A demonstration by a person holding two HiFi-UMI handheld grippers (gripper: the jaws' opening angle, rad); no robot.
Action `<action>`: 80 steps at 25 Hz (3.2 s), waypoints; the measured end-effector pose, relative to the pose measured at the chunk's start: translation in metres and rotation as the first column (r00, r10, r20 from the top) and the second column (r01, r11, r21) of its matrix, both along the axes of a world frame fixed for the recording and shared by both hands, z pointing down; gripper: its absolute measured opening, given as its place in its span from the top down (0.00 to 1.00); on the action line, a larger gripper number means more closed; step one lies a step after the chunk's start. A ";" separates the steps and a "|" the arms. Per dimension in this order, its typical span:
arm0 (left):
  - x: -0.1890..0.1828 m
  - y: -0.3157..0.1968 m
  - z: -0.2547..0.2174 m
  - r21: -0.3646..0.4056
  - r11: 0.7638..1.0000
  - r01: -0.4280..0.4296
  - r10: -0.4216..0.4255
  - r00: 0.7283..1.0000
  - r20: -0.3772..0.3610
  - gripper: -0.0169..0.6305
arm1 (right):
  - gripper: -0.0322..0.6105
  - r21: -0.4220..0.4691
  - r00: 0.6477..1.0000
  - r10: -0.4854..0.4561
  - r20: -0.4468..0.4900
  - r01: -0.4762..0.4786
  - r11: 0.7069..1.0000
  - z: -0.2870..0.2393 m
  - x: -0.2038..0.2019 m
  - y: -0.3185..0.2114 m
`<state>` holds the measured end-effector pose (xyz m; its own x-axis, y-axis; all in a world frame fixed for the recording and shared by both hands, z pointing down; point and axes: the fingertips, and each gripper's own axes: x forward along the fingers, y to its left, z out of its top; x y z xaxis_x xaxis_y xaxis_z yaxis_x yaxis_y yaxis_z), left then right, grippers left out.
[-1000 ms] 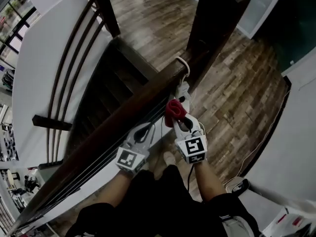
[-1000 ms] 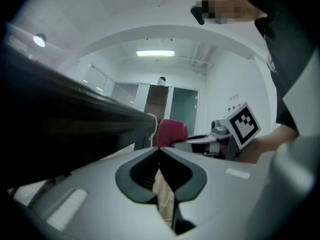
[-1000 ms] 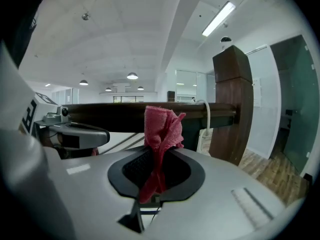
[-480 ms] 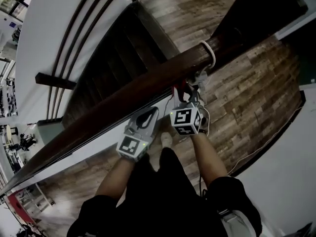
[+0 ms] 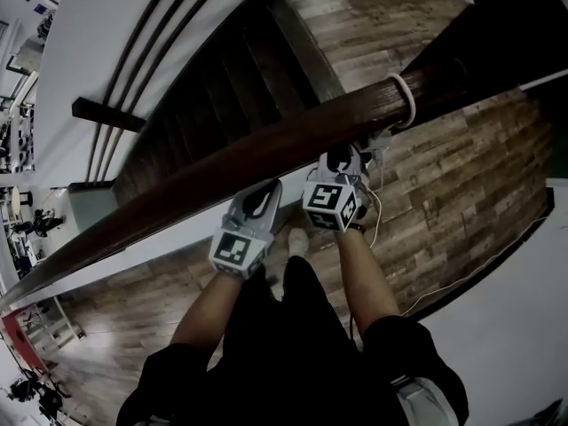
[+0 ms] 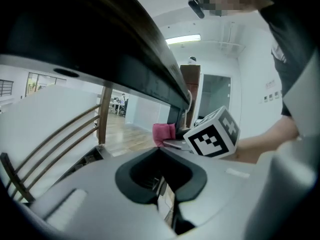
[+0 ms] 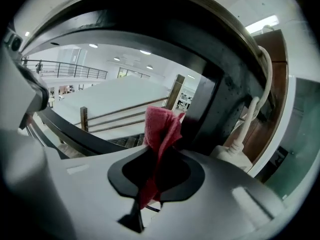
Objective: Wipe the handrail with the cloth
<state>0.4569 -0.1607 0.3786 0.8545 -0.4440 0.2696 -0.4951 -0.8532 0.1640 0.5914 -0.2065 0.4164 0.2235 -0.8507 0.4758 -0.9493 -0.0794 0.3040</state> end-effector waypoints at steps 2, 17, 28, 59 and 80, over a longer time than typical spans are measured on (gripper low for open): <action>-0.001 -0.001 0.000 0.003 1.000 0.013 -0.013 1.000 0.001 0.97 | 0.89 -0.008 0.999 0.003 0.042 -0.002 1.000 0.002 -0.001 -0.002; -0.038 0.003 0.012 -0.045 0.991 0.128 -0.129 0.992 -0.016 0.97 | 0.89 -0.093 0.991 -0.117 0.065 0.123 0.988 0.003 -0.027 -0.002; -0.093 0.007 0.008 -0.045 0.986 0.158 -0.160 0.986 -0.043 0.97 | 0.89 -0.117 0.982 -0.178 0.067 0.185 0.976 0.009 -0.093 0.003; -0.260 0.000 -0.001 -0.041 0.905 0.424 -0.426 0.904 -0.038 0.97 | 0.89 -0.170 0.929 -0.358 0.091 0.368 0.914 0.013 -0.256 -0.007; -0.375 0.007 0.002 -0.045 0.802 0.595 -0.597 0.801 -0.044 0.97 | 0.89 -0.205 0.839 -0.538 0.078 0.542 0.815 0.019 -0.377 -0.011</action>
